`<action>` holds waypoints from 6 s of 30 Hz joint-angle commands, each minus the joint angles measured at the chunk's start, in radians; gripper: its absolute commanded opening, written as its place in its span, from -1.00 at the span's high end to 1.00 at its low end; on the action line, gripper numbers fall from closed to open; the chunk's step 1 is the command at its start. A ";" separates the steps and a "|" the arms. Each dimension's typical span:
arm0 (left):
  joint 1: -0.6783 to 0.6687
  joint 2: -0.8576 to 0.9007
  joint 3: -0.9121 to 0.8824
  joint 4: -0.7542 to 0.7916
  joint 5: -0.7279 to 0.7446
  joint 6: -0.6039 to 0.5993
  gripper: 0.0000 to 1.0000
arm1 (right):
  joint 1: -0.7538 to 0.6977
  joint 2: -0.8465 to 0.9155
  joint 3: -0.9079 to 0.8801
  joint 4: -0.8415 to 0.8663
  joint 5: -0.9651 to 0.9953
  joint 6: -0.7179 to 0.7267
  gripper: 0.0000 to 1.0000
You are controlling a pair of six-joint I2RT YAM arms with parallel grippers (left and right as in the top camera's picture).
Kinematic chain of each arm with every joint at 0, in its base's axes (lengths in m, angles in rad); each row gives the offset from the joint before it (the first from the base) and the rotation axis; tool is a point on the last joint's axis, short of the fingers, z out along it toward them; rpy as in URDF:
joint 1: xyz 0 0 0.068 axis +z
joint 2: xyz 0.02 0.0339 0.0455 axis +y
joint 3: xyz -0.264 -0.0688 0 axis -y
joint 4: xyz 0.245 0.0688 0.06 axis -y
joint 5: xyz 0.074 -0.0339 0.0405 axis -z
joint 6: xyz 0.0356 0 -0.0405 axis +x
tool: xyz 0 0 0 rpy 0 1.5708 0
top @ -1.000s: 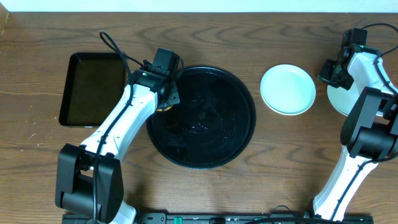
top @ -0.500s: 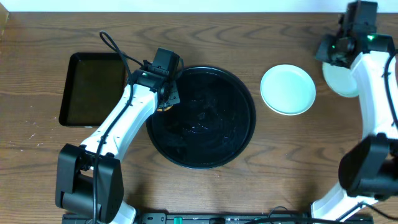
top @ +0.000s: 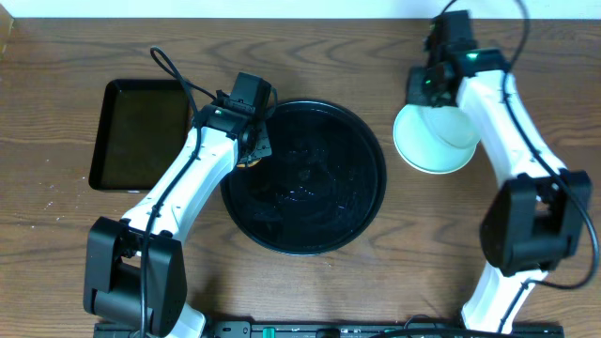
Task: Clean dirty plates on tray and stack at the side
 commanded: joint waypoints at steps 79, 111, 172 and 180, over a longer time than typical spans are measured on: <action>0.207 -0.102 -0.014 0.161 -0.042 0.120 0.85 | 0.257 0.067 0.069 -0.114 -0.232 0.052 -0.99; 0.579 0.093 -0.001 0.398 -0.108 0.120 0.16 | 0.284 0.067 0.069 -0.122 -0.233 0.052 -0.99; 0.579 -0.395 -0.001 0.067 0.197 -0.061 -0.55 | 0.438 -0.493 0.046 -0.758 0.149 -0.135 -0.99; 0.579 -0.395 -0.001 0.067 0.197 -0.061 -0.56 | 0.409 -0.610 -0.121 -0.492 0.137 -0.279 -0.98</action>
